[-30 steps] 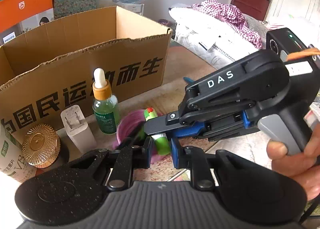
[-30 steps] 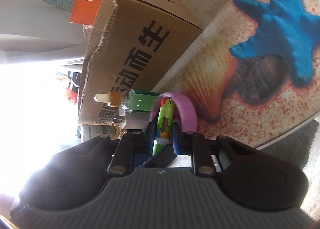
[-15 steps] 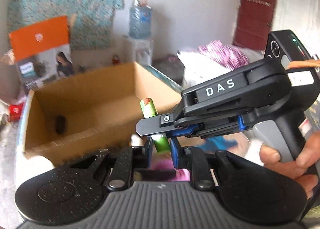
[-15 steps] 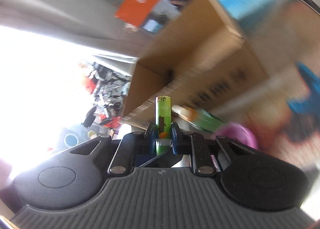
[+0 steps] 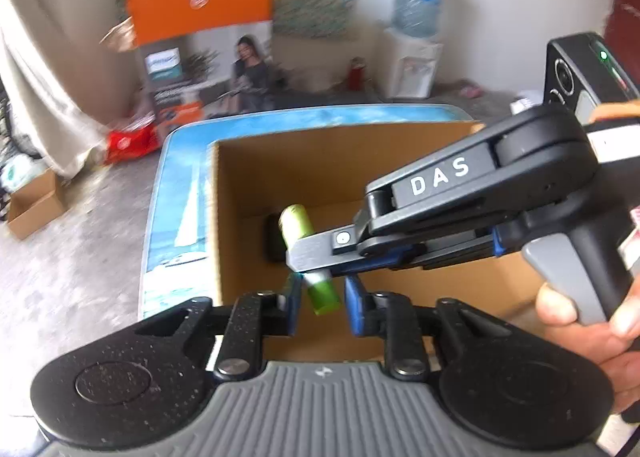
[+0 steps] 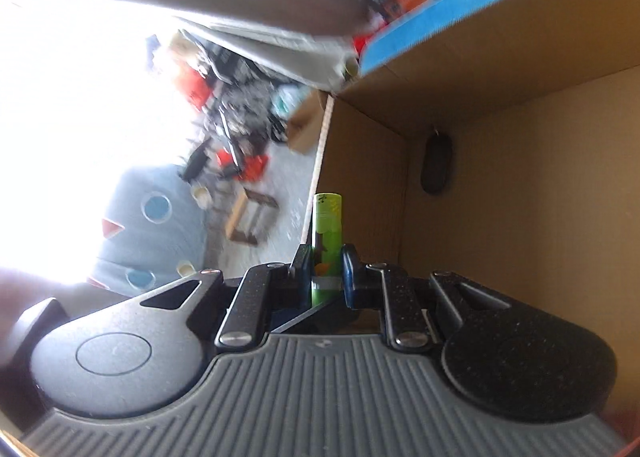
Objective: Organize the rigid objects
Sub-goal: 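Lower the marker into the cardboard box and open the right gripper, then grasp the black flashlight from the pink lid with the right gripper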
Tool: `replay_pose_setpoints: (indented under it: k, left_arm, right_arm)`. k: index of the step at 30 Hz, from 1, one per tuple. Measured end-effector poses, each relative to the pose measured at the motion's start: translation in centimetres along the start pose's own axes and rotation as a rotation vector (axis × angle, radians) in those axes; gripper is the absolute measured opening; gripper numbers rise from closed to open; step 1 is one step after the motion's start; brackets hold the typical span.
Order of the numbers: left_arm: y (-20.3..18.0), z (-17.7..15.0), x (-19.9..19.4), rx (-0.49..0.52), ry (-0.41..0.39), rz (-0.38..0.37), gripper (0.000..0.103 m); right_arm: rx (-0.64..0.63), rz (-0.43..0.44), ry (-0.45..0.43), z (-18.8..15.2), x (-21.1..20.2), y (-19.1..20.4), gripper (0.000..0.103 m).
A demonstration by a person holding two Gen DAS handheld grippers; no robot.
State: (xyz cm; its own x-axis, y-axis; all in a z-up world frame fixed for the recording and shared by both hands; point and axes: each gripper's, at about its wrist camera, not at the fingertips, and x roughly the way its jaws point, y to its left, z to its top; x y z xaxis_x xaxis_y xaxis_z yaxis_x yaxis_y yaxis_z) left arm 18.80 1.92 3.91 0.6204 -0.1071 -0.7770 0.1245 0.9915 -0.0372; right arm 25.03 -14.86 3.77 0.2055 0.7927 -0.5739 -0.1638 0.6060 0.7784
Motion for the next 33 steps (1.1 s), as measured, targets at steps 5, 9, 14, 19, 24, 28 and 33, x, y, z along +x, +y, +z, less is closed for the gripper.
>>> replay_pose_setpoints:
  k: [5, 9, 14, 19, 24, 28, 33]
  left_arm:
    - [1.6, -0.1, 0.4, -0.043, 0.01, 0.017, 0.046]
    - [1.8, -0.4, -0.7, -0.051, -0.02, 0.018, 0.053]
    - [1.1, -1.1, -3.6, -0.039, -0.1, -0.006, 0.058]
    - [-0.9, -3.2, -7.6, 0.009, -0.172, -0.082, 0.064]
    - [-4.1, -6.6, -9.3, 0.073, -0.167, -0.23, 0.065]
    - [-7.7, -9.6, -8.3, 0.133, -0.109, -0.339, 0.064]
    - [-11.9, -12.1, -4.8, 0.166, -0.012, -0.42, 0.051]
  right_arm:
    - [-0.004, -0.078, 0.065, 1.1, 3.0, -0.5, 0.019]
    - [-0.004, -0.08, 0.056, 0.9, 2.8, -0.3, 0.022]
    - [-0.057, -0.027, -0.033, -0.8, -1.9, 1.0, 0.024]
    - [-0.131, 0.027, -0.194, -5.4, -11.2, 1.3, 0.027]
    - [-0.144, -0.007, -0.316, -11.8, -18.3, -1.5, 0.033]
    - [-0.098, -0.069, -0.307, -15.8, -18.9, -6.0, 0.035]
    - [-0.035, -0.102, -0.243, -17.7, -15.6, -10.3, 0.035]
